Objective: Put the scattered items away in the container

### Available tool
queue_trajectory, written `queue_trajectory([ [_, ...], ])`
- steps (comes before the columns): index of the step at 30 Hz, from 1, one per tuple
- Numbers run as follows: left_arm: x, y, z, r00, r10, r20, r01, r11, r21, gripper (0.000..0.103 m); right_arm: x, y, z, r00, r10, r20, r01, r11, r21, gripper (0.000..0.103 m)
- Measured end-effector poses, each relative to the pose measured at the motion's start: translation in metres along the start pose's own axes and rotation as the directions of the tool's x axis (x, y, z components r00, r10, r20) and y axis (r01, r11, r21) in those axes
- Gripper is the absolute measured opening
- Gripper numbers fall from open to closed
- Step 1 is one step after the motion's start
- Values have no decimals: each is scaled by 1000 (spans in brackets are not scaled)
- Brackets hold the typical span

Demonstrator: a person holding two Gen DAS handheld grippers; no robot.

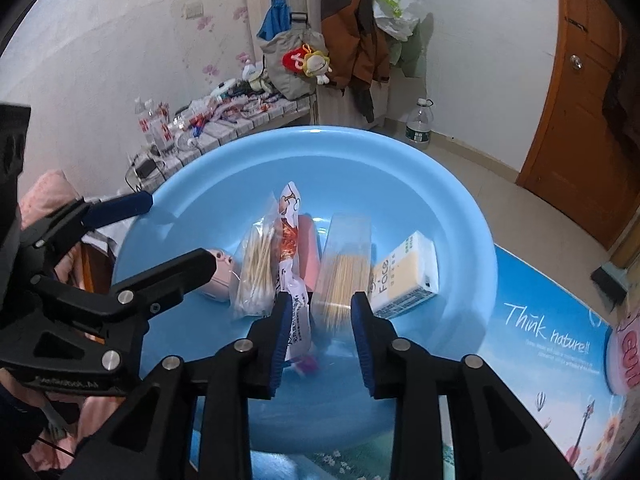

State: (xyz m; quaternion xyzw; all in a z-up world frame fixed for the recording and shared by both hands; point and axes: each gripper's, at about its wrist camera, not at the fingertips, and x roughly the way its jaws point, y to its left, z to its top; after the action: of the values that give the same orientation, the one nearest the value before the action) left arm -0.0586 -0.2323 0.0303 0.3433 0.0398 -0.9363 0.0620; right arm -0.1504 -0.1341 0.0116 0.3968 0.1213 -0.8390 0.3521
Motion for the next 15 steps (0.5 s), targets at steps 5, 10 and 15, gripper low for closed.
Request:
queue_trajectory([
  [5, -4, 1, -2, 1000, 6, -4, -6, 1000, -12, 98, -15, -8, -7, 999, -12, 31, 11, 999, 38, 31],
  [10, -10, 0, -3, 1000, 7, -1, -7, 1000, -10, 99, -37, -12, -18, 997, -29, 77, 24, 998, 60, 31],
  [15, -21, -8, -2, 1000, 22, 20, -22, 1000, 9, 103, -58, -6, -22, 992, -42, 116, 37, 998, 45, 51],
])
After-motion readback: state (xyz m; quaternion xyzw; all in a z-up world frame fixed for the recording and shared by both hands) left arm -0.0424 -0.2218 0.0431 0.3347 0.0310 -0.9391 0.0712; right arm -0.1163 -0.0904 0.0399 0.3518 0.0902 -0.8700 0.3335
